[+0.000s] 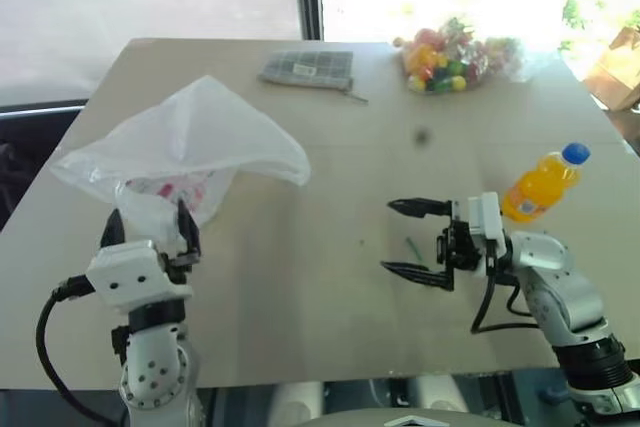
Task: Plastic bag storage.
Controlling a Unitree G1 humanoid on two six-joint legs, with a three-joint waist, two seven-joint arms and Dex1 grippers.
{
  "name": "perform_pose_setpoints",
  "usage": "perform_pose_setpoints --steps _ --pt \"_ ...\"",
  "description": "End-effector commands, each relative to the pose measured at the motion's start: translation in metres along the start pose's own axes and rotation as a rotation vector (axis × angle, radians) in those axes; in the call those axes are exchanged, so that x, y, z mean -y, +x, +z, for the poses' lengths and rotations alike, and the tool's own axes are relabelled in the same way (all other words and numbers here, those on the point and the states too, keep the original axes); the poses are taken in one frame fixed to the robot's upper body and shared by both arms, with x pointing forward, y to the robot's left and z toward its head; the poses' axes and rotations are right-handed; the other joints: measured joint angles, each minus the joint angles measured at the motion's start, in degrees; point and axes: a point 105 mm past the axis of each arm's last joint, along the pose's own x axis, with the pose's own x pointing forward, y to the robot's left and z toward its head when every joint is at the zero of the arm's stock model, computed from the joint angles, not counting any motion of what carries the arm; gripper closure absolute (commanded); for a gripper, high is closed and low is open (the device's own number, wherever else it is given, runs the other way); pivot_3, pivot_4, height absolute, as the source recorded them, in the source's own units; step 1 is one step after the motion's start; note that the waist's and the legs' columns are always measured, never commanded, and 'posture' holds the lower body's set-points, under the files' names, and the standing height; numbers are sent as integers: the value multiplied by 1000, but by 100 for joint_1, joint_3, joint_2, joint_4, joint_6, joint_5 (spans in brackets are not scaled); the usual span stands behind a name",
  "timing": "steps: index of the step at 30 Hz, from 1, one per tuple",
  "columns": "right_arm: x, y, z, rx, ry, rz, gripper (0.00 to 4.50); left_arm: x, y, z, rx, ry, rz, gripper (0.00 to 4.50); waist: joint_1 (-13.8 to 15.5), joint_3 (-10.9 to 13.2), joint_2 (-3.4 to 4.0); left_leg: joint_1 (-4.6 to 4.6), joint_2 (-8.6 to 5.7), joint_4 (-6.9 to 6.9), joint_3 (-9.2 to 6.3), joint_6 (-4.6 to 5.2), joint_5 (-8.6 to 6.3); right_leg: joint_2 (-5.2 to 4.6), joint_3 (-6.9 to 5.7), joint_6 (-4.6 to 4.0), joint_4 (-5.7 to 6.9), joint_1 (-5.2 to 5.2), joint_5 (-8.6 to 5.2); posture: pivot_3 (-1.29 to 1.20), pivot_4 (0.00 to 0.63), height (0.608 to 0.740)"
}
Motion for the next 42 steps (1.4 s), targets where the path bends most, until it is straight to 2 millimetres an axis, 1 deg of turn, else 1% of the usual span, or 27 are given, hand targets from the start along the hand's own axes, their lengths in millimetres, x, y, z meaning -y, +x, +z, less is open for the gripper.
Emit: perform_pose_setpoints --steps 1,3,5,6,9,13,16,19,21,25,29,34,37,39,41,42 --pt "-4 4 9 30 -42 9 0 0 6 4 11 0 -15 2371 -3 0 0 2 0 2 0 0 0 0 1 0 7 0 0 0 150 740" --pt "-4 4 9 31 -41 3 0 3 7 4 7 -9 -31 3220 -9 0 0 7 0 3 4 0 0 -1 3 0 15 0 0 0 150 740" --pt "-3 3 8 28 -40 -5 0 6 7 4 4 -18 -43 4283 -10 0 0 11 0 3 6 0 0 -2 5 0 22 1 0 0 150 740" --pt "-3 2 8 25 -40 -8 0 8 7 5 4 -22 -49 4466 -9 0 0 12 0 3 6 0 0 -2 6 0 24 0 -1 0 150 740" --pt "-1 -4 1 -29 -20 -50 0 14 8 5 0 -59 -70 4466 4 0 0 17 0 3 7 -1 0 -3 6 -1 33 1 -1 0 150 740" --pt "2 -18 -11 -144 52 -117 0 24 12 8 10 -137 -127 4466 13 0 0 20 -1 4 10 -1 0 -8 8 -5 35 3 -4 0 150 740" --pt "1 -28 -15 -206 87 -159 0 32 15 11 20 -190 -176 4466 19 0 -1 21 -2 4 11 -1 0 -11 9 -17 35 3 -10 0 150 740" --pt "-10 -40 -25 -317 114 -196 0 42 15 14 29 -254 -238 4466 38 0 -1 21 -2 4 10 -1 0 -11 9 -18 36 3 -11 0 150 740" --pt "-16 -43 -32 -365 131 -227 0 45 15 14 28 -284 -255 4466 49 -1 -2 20 -1 4 9 -2 0 -11 9 -18 35 3 -11 0 150 740" --pt "-18 -50 -50 -489 88 -331 0 51 16 16 31 -327 -293 4466 46 -1 -2 23 -2 4 12 -1 0 -9 12 -20 36 3 -14 0 150 740" --pt "-16 -54 -57 -497 105 -409 0 54 17 16 29 -339 -305 4466 49 -1 -3 22 -2 11 14 -2 0 -8 13 -20 35 4 -14 0 150 740" --pt "-15 -61 -72 -543 134 -466 0 52 19 16 29 -334 -317 4466 61 -1 -4 22 -3 12 14 -2 0 -6 14 -19 35 4 -15 0 150 740" --pt "-18 -59 -74 -527 159 -476 799 53 20 18 32 -345 -336 4500 68 -1 -4 22 -2 12 13 -2 0 -5 14 -19 35 4 -15 0 150 740" --pt "-22 -56 -75 -520 168 -463 1679 54 20 19 32 -362 -354 4500 72 -2 -4 22 -1 12 12 -2 0 -4 14 -19 35 4 -15 0 150 740" --pt "-23 -56 -75 -513 168 -467 2754 56 20 20 33 -378 -370 4500 73 -3 -6 23 -1 12 12 -2 0 -4 14 -19 35 5 -15 0 150 740" --pt "-23 -56 -74 -511 168 -470 3207 57 21 21 34 -384 -376 4500 74 -3 -6 23 0 12 12 -2 0 -4 14 -19 34 5 -15 0 150 740"
